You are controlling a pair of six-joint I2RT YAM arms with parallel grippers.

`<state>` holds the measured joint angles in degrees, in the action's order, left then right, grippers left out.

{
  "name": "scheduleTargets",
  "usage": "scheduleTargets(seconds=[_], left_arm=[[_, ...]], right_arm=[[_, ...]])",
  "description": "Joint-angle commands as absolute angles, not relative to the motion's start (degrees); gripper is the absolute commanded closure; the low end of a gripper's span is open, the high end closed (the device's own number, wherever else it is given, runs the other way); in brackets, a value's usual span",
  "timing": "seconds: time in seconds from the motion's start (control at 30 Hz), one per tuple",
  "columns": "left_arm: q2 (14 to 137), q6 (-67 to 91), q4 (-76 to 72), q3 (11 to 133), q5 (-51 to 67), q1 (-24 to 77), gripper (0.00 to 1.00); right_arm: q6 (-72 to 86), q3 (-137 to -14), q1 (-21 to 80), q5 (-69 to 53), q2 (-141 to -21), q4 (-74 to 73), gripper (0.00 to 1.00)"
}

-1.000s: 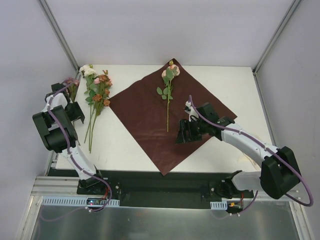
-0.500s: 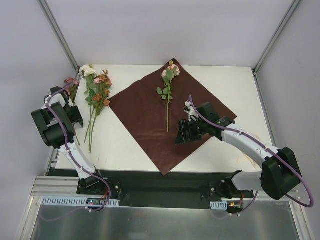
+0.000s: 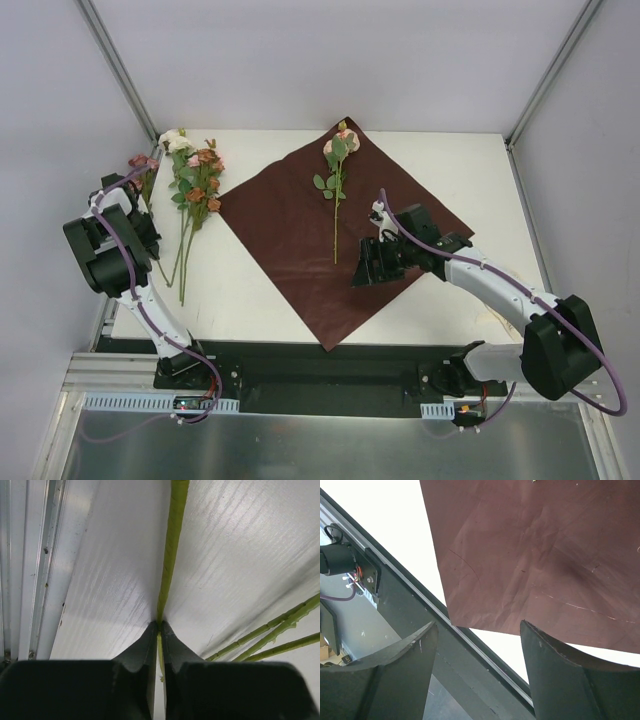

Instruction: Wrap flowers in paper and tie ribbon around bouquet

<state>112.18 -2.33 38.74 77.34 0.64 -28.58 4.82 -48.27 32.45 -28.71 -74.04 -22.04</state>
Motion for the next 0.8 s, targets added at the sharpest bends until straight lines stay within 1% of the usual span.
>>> scheduleTargets(seconds=[0.0,0.1,0.13,0.23,0.33,0.37,0.57,0.73,0.77], left_arm=[[114.3,-2.6,38.5,74.6,-4.6,-29.3,1.0],[112.9,-0.2,38.7,75.0,-9.9,-29.3,1.0],[111.8,1.2,38.7,75.1,-13.3,-28.8,1.0],[105.8,5.9,39.2,74.4,-20.1,-27.0,1.0],[98.6,7.8,40.0,73.4,-19.8,-24.9,1.0],[95.5,8.0,40.3,72.8,-18.7,-24.4,1.0],[86.9,13.0,46.0,71.9,-10.2,-23.6,1.0],[80.5,17.2,46.9,71.5,-0.1,-23.6,1.0],[77.6,18.0,46.5,71.0,2.6,-23.6,1.0]], right_arm=[[3.5,-50.1,32.1,-29.7,-73.4,-20.8,0.31],[3.5,-50.0,32.0,-29.7,-73.4,-21.0,0.31],[3.5,-50.0,31.9,-29.7,-73.4,-21.1,0.31],[3.8,-50.3,31.1,-30.3,-73.5,-21.0,0.31],[4.2,-50.4,30.7,-30.8,-73.5,-21.1,0.31],[4.2,-50.3,30.6,-30.8,-73.4,-21.0,0.31],[4.4,-50.4,30.5,-30.3,-73.7,-21.8,0.3],[4.6,-51.1,30.5,-30.1,-74.4,-22.9,0.3],[4.4,-51.1,30.6,-30.1,-74.2,-23.1,0.31]])
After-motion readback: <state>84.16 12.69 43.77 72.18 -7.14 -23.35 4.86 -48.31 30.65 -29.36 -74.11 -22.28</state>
